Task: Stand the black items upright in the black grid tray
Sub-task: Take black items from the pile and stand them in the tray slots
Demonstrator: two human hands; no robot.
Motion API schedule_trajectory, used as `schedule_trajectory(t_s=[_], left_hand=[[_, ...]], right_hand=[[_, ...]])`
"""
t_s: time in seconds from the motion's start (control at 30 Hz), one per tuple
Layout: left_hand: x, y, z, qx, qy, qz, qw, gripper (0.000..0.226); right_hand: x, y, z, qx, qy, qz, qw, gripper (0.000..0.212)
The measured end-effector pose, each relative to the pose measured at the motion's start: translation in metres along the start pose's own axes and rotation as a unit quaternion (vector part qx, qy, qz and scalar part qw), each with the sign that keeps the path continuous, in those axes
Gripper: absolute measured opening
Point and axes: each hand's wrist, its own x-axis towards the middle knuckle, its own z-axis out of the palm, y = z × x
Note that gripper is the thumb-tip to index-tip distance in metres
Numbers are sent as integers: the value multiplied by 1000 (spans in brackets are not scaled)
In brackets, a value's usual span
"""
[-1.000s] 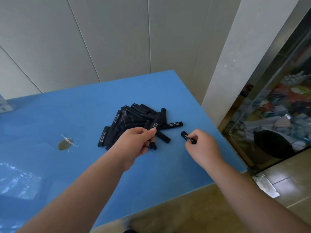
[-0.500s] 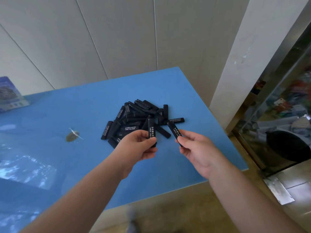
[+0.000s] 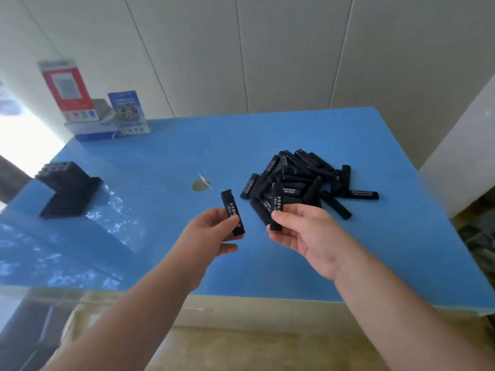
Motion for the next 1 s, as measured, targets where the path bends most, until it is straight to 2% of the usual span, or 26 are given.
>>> schedule_trajectory(t_s=[0.2, 0.47, 0.63, 1.0], left_hand=[[-32, -11, -90, -90, 67, 39, 993, 8], [-81, -37, -230, -75, 110, 45, 990, 9], [-101, -46, -304, -57, 93, 49, 993, 25], [-83, -50, -386, -77, 114, 45, 989, 15]], right_hand=[[4, 31, 91, -98, -50, -10, 994, 16], [-11, 79, 228, -195, -143, -24, 970, 19], [-12, 110, 298, -207, -134, -30, 969, 12], [17, 136, 381, -245, -148, -82, 955, 14]])
